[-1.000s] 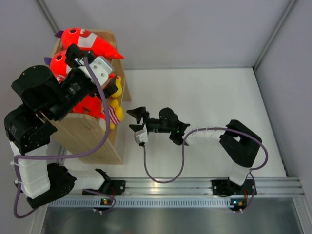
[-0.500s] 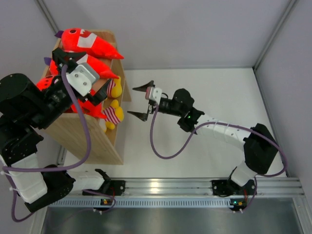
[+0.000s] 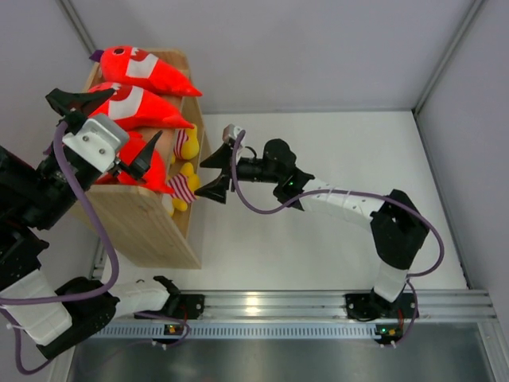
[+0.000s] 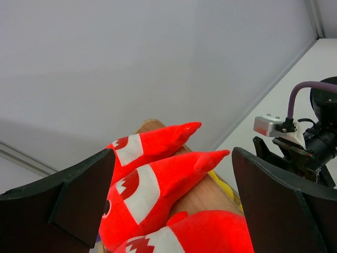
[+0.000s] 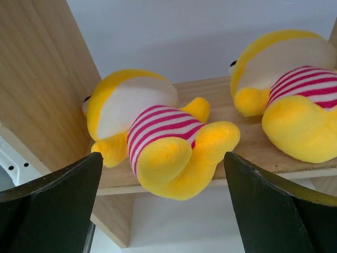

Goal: Place and organize the stuffed toys onto the shelf

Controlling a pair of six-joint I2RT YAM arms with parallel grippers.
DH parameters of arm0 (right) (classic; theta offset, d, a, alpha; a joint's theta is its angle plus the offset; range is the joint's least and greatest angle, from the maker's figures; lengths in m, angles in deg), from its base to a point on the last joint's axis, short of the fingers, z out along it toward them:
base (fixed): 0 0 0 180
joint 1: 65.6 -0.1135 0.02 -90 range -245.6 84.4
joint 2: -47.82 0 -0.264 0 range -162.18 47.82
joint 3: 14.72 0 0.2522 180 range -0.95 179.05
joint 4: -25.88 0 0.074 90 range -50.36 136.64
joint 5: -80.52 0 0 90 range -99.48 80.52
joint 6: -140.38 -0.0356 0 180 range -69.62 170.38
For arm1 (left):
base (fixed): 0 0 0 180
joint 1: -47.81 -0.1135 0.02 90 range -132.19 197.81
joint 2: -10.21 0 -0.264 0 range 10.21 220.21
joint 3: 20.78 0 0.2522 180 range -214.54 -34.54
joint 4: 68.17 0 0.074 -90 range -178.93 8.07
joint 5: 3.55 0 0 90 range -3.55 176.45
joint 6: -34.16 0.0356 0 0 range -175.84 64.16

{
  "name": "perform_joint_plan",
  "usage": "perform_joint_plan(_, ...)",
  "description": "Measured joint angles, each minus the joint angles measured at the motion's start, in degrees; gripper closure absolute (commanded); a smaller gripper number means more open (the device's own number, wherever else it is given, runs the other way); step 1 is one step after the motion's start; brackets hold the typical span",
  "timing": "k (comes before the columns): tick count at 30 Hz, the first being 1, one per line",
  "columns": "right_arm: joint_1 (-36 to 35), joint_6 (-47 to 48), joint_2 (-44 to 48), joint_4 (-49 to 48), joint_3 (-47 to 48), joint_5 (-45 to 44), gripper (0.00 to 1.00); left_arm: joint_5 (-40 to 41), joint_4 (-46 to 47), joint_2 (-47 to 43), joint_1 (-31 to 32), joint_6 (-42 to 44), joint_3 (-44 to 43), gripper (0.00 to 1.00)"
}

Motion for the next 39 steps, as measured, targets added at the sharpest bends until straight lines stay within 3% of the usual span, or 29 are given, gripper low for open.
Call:
perform_joint_plan(3,-0.6,-0.1,-1.2,0.0,0.0,-0.1,0.08,0.4,0.0,-0.9,-1.1,0.0,0.0,0.02)
perform_joint_plan(5,-1.0,-0.1,-2.3,0.0,0.2,-0.1,0.17,1.0,0.0,-1.5,-1.9,0.1,0.1,0.01)
perform_joint_plan(7,-1.2,-0.2,-3.6,-0.1,0.5,-0.1,0.33,1.8,0.0,-2.2,-2.8,0.2,0.4,0.02)
perform_joint_plan(12,-1.4,-0.8,-5.2,-0.2,0.5,-0.7,0.53,5.5,0.0,-3.8,-4.5,0.8,1.8,0.01)
perform_joint_plan(13,-1.4,-0.9,-5.2,-0.5,0.5,-0.8,0.62,6.5,0.0,-4.0,-4.8,1.0,2.0,0.02)
perform_joint_plan(18,-1.4,-1.1,-5.2,-1.9,0.5,-1.0,0.86,12.2,1.0,-4.5,-6.6,1.3,2.1,0.02)
perform_joint_plan(19,-1.4,-1.0,-5.2,-2.1,0.5,-1.0,1.00,13.8,1.5,-4.7,-7.0,1.3,2.1,0.01)
perform_joint_plan(26,-3.7,0.6,-3.3,-9.1,-6.1,-9.1,1.00,22.3,5.3,-5.9,-9.6,1.3,2.6,0.01)
perform_joint_plan(32,-11.4,5.2,-0.8,-19.3,-14.5,-29.7,1.00,25.3,6.7,-6.0,-11.8,1.3,2.6,0.02)
perform_joint_plan(39,-19.3,10.1,-0.9,-21.9,-15.0,-48.8,1.00,25.6,7.5,-6.3,-13.0,1.0,2.7,0.01)
